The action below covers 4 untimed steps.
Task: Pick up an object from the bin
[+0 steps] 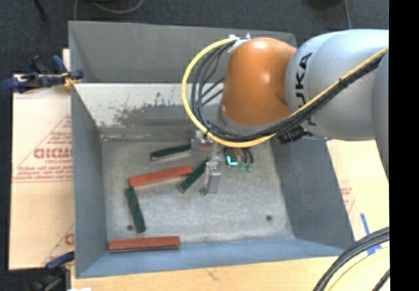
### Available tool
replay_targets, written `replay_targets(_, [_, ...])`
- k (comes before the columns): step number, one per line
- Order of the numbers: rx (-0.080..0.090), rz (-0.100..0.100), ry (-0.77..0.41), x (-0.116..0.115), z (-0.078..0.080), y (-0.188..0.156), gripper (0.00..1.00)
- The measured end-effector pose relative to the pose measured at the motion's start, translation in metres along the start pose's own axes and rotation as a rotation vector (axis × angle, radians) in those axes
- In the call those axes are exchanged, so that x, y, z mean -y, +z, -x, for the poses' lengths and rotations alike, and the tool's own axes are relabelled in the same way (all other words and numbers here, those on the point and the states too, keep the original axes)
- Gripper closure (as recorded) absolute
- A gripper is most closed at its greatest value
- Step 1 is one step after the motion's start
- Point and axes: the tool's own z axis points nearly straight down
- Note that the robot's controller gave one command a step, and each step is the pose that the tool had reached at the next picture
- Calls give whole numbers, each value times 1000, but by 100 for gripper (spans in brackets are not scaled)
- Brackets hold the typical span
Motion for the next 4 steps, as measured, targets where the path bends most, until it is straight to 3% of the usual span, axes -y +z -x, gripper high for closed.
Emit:
replay_targets(1, [10,-2,-253,-1,12,114,0])
replay_targets(2, [17,0,-249,-2,14,109,100])
replay_targets(3, [14,0,-271,-42,-8,32,100])
replay_targets(4, [7,0,-267,-41,-9,37,0])
